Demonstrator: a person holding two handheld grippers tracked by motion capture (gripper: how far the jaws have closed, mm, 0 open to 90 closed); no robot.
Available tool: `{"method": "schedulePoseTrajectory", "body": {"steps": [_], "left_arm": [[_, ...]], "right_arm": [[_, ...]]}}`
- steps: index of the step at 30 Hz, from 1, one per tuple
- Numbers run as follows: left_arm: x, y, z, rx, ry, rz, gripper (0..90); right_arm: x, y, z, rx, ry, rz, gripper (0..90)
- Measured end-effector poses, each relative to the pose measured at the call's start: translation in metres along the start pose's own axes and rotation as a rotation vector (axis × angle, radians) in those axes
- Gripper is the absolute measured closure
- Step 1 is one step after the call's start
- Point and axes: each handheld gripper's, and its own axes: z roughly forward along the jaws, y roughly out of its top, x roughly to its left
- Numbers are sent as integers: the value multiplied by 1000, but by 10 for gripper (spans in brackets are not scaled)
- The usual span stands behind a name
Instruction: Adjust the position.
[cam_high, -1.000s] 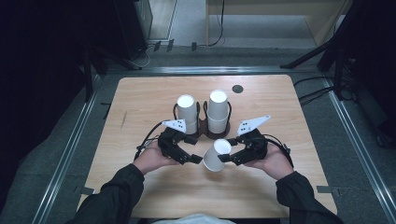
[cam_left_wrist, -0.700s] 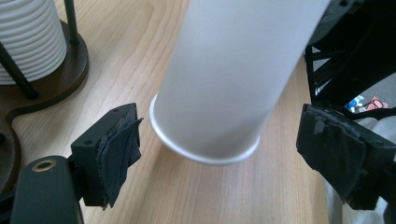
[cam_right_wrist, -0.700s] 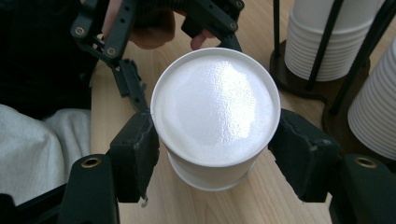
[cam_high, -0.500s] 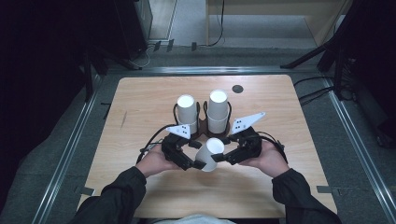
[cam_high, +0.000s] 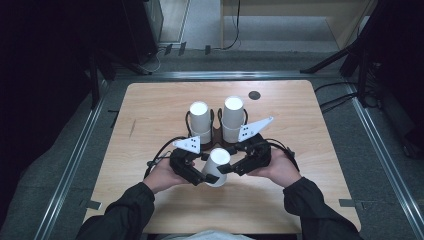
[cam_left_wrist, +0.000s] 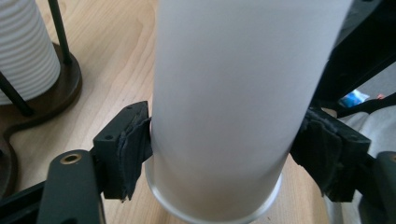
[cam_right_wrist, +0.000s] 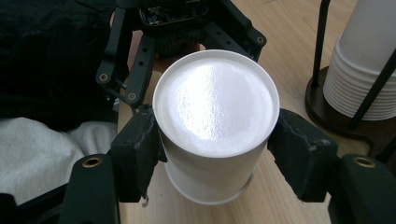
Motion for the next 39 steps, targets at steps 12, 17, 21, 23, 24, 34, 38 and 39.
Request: {"method": "schedulePoseTrajectory", "body": {"steps": [12, 17, 21, 23, 24, 34, 38, 39], "left_arm": [[4, 4, -6, 25, 6, -5, 290], [8, 5, -14, 36, 15, -16, 290], [11, 10, -22, 68, 29, -7, 288], [13, 11, -22, 86, 41, -9, 283], [14, 12, -23, 102, 46, -4, 283], [22, 24, -17, 229, 47, 56, 286], [23, 27, -10, 274, 50, 84, 286], [24, 27, -8, 291, 48, 89, 286]], "right_arm": [[-2, -2, -1, -13, -9, 9, 244], [-3, -7, -1, 5, -38, -9, 223], [-4, -13, -1, 14, -60, -6, 235], [-4, -16, -1, 16, -64, 4, 241], [-4, -17, -1, 18, -64, 7, 243], [-3, -31, 2, 20, -116, -2, 253], [-4, -37, 0, 17, -134, 3, 256], [-5, -38, 0, 23, -139, 2, 257]]}}
